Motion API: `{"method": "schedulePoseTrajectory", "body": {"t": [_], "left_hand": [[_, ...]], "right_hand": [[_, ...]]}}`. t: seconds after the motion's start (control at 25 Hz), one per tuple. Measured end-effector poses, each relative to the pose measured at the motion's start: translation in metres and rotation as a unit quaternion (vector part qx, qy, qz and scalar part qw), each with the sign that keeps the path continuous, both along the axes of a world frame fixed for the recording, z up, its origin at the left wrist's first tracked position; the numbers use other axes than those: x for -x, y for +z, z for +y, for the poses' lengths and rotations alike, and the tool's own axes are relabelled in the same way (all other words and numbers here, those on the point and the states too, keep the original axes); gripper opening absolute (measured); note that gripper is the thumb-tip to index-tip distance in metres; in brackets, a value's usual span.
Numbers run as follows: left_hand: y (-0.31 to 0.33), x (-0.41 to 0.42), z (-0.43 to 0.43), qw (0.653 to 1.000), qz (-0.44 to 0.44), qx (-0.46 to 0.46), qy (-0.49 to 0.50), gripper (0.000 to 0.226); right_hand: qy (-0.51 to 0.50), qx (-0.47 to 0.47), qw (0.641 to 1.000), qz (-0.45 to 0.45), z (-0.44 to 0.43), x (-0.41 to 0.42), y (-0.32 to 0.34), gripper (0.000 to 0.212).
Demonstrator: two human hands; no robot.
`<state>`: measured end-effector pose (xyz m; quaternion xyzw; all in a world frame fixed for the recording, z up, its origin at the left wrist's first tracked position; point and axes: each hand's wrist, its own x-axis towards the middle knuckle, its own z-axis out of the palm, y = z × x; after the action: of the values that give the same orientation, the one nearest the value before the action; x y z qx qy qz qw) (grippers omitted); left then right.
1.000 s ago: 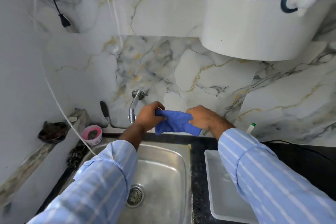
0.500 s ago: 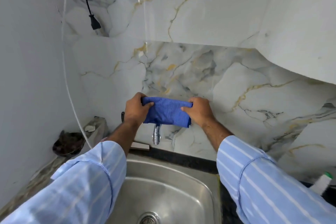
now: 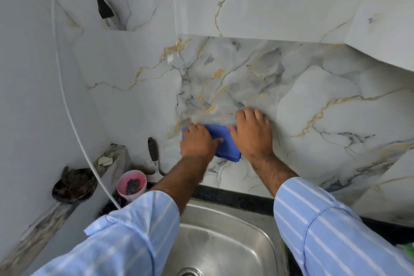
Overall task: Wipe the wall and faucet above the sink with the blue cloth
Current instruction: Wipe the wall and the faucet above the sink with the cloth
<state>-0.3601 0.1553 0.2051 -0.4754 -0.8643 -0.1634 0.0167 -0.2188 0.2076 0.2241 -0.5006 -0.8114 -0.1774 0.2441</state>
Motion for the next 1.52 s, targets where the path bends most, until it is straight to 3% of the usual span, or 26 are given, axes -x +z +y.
{"method": "schedulePoseTrajectory", "body": {"t": [0.12, 0.2, 0.28, 0.32, 0.4, 0.44, 0.48, 0.52, 0.56, 0.6, 0.64, 0.72, 0.76, 0.88, 0.96, 1.04, 1.08, 1.12, 1.2, 1.24, 1.28, 1.32, 1.36, 1.4, 1.48, 1.52], "left_hand": [[-0.01, -0.008, 0.025, 0.977, -0.198, 0.077, 0.012, 0.054], [-0.009, 0.002, 0.039, 0.943, -0.307, 0.126, 0.01, 0.044], [-0.009, 0.017, 0.039, 0.933, -0.329, 0.144, -0.004, 0.047], [-0.007, 0.023, 0.038, 0.925, -0.352, 0.141, 0.0, 0.047], [-0.006, 0.031, 0.033, 0.896, -0.41, 0.14, -0.096, 0.038], [-0.004, 0.036, 0.031, 0.838, -0.526, 0.104, -0.106, 0.035], [-0.002, 0.04, 0.027, 0.756, -0.648, 0.052, -0.079, 0.031], [-0.004, 0.045, 0.02, 0.669, -0.741, 0.021, -0.057, 0.03], [-0.009, 0.049, 0.02, 0.618, -0.784, 0.009, -0.049, 0.033], [-0.01, 0.047, 0.026, 0.627, -0.778, 0.012, -0.043, 0.037], [-0.01, 0.046, 0.031, 0.692, -0.721, 0.031, -0.035, 0.041], [-0.005, 0.027, 0.044, 0.874, -0.466, 0.136, -0.016, 0.036], [-0.003, 0.015, 0.049, 0.908, -0.364, 0.209, -0.001, 0.029], [-0.005, -0.01, 0.057, 0.912, -0.259, 0.315, 0.026, 0.032], [-0.013, -0.009, 0.049, 0.956, -0.18, 0.229, 0.032, 0.042], [-0.019, 0.004, 0.042, 0.973, -0.21, 0.095, 0.032, 0.038], [-0.019, 0.014, 0.036, 0.948, -0.316, 0.038, -0.002, 0.034], [-0.019, 0.024, 0.032, 0.888, -0.458, -0.007, -0.033, 0.03], [-0.018, 0.037, 0.023, 0.703, -0.709, -0.039, -0.044, 0.029], [-0.018, 0.042, 0.019, 0.62, -0.783, -0.046, -0.026, 0.027], [-0.021, 0.046, 0.021, 0.569, -0.82, -0.054, -0.008, 0.024], [-0.025, 0.047, 0.023, 0.554, -0.83, -0.055, -0.009, 0.022], [-0.027, 0.046, 0.025, 0.579, -0.813, -0.05, -0.014, 0.025], [-0.025, 0.045, 0.03, 0.649, -0.759, -0.039, -0.017, 0.03], [-0.018, 0.032, 0.041, 0.858, -0.511, 0.037, -0.02, 0.04], [-0.011, 0.02, 0.043, 0.924, -0.374, 0.081, -0.001, 0.045]], "right_hand": [[0.077, -0.248, 0.966, 0.001, 0.018, -0.002, 0.034, 0.024], [0.097, -0.293, 0.951, -0.024, 0.044, 0.001, 0.067, 0.045], [0.095, -0.316, 0.942, -0.066, 0.07, 0.004, 0.091, 0.064], [0.099, -0.331, 0.935, -0.082, 0.081, 0.005, 0.096, 0.068], [0.1, -0.358, 0.924, -0.093, 0.095, 0.002, 0.093, 0.069], [0.098, -0.37, 0.92, -0.087, 0.101, 0.003, 0.09, 0.069], [0.102, -0.377, 0.917, -0.08, 0.105, 0.004, 0.088, 0.07], [0.106, -0.378, 0.916, -0.077, 0.105, 0.006, 0.086, 0.07], [0.109, -0.378, 0.916, -0.075, 0.106, 0.007, 0.085, 0.07], [0.113, -0.376, 0.917, -0.069, 0.107, 0.008, 0.084, 0.07], [0.116, -0.376, 0.917, -0.066, 0.108, 0.008, 0.085, 0.069], [0.116, -0.376, 0.917, -0.066, 0.108, 0.008, 0.086, 0.069], [0.118, -0.375, 0.917, -0.063, 0.107, 0.007, 0.085, 0.069], [0.124, -0.384, 0.913, -0.06, 0.109, 0.006, 0.082, 0.069], [0.129, -0.386, 0.912, -0.057, 0.112, 0.007, 0.081, 0.069], [0.129, -0.387, 0.911, -0.057, 0.111, 0.008, 0.081, 0.069], [0.129, -0.387, 0.911, -0.055, 0.11, 0.009, 0.082, 0.07], [0.131, -0.388, 0.911, -0.055, 0.11, 0.009, 0.082, 0.07], [0.127, -0.389, 0.911, -0.058, 0.111, 0.008, 0.082, 0.07], [0.125, -0.39, 0.91, -0.058, 0.112, 0.008, 0.081, 0.07], [0.124, -0.393, 0.91, -0.057, 0.113, 0.008, 0.08, 0.071], [0.125, -0.394, 0.909, -0.057, 0.114, 0.008, 0.08, 0.071], [0.128, -0.392, 0.909, -0.058, 0.114, 0.008, 0.079, 0.071], [0.131, -0.392, 0.909, -0.059, 0.114, 0.009, 0.078, 0.071], [0.133, -0.395, 0.907, -0.06, 0.114, 0.01, 0.08, 0.07], [0.134, -0.394, 0.908, -0.057, 0.113, 0.01, 0.08, 0.07]]}}
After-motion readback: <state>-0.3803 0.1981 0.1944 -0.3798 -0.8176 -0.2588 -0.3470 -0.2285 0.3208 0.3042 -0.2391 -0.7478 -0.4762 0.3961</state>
